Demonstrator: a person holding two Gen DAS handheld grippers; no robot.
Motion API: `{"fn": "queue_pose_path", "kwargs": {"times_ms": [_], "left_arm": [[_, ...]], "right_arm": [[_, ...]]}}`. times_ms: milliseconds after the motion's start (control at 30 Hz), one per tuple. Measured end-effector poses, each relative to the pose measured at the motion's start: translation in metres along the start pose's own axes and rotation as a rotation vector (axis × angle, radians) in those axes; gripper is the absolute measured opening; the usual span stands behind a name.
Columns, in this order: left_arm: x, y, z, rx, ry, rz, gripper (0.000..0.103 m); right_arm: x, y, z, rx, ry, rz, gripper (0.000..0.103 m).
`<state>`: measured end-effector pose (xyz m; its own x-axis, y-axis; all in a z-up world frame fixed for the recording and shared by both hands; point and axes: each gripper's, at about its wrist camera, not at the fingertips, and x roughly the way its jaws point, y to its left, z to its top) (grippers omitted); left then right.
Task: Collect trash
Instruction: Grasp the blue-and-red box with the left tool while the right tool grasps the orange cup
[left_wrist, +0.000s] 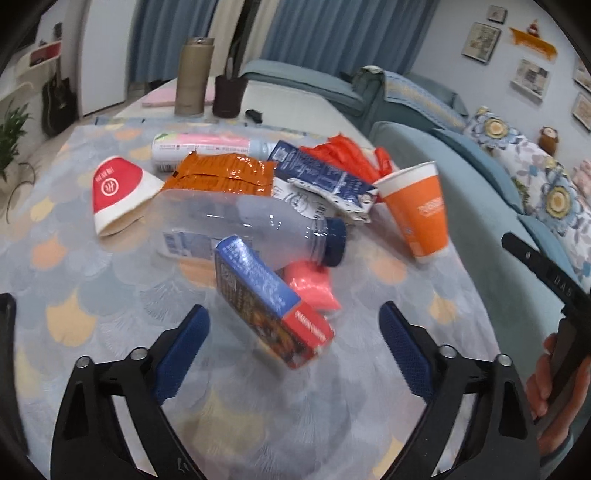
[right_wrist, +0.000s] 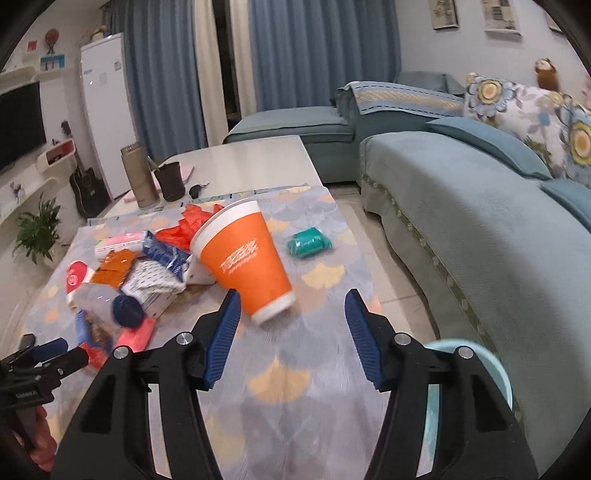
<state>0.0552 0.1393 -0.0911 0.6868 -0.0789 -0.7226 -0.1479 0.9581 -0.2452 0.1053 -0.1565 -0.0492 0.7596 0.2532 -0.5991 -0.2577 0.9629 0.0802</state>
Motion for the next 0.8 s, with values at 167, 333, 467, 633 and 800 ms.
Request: {"fn": "queue_pose_path", "kwargs": {"times_ms": [167, 333, 467, 633, 800], "left_arm": [[0.026, 0.006, 0.001, -0.01, 0.075, 0.058, 0.061], [0.018, 0.02, -0.003, -0.042, 0.087, -0.01, 0.051], [0.012, 0.035, -0.006, -0.053, 0.106, -0.032, 0.038], [0.013, 0.06, -0.012, -0.147, 0.132, -0.112, 0.035], [0.013, 0.051, -0.012, -0.12, 0.112, -0.1, 0.034]], "right_arm": [[0.051, 0.006, 0.016, -0.077, 0.069, 0.082, 0.057], [0.093, 0.013, 0.027, -0.129, 0.118, 0.162, 0.064], [0.118, 0.014, 0.031, -0.128, 0.169, 0.257, 0.07], [0.134, 0.022, 0.03, -0.105, 0.219, 0.339, 0.068], [0.132, 0.034, 0.026, -0.073, 0.229, 0.39, 0.066]]}}
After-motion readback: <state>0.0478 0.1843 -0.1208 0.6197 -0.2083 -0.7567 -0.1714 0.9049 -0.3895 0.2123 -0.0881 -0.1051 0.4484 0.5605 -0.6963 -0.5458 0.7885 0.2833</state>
